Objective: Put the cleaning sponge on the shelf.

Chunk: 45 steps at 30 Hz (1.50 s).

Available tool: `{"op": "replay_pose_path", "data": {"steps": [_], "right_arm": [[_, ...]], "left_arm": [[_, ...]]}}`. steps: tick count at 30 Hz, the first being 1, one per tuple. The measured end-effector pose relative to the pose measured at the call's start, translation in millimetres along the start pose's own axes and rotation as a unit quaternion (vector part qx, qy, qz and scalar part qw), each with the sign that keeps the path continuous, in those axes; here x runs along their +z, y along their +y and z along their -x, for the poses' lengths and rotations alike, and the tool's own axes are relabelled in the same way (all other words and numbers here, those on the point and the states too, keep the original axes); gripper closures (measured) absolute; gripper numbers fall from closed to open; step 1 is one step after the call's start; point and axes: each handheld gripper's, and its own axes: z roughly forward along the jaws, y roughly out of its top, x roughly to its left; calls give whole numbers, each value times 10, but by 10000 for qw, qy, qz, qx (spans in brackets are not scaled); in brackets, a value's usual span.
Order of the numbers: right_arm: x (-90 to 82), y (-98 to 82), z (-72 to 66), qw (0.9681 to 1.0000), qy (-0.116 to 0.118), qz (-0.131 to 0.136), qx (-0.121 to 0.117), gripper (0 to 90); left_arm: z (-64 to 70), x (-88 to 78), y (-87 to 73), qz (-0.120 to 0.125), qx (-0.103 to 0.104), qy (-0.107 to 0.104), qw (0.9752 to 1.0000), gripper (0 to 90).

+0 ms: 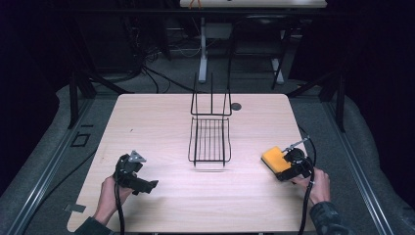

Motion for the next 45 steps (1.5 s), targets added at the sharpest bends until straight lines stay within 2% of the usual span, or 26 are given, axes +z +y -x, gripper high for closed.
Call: {"op": "replay_pose_path", "data": {"steps": [3, 12, 33, 39, 45], "right_arm": [[-8, -2, 1, 10000, -20, 10, -2, 220], [-110, 6, 9, 9996, 15, 276, 49, 223], [-201, 67, -86, 9991, -95, 369, -191, 223], [-221, 77, -112, 9989, -166, 365, -245, 223], [-253, 101, -144, 9986, -141, 421, -281, 223]], "left_arm": [[-1, -2, 0, 4, -1, -18, 10000, 2], [-4, -3, -2, -6, 0, -9, 10000, 2], [0, 11, -5, -17, 23, 8, 10000, 4], [-11, 20, -8, -15, 48, 70, 10000, 7], [-26, 17, -5, 0, 39, 115, 9999, 6]]}}
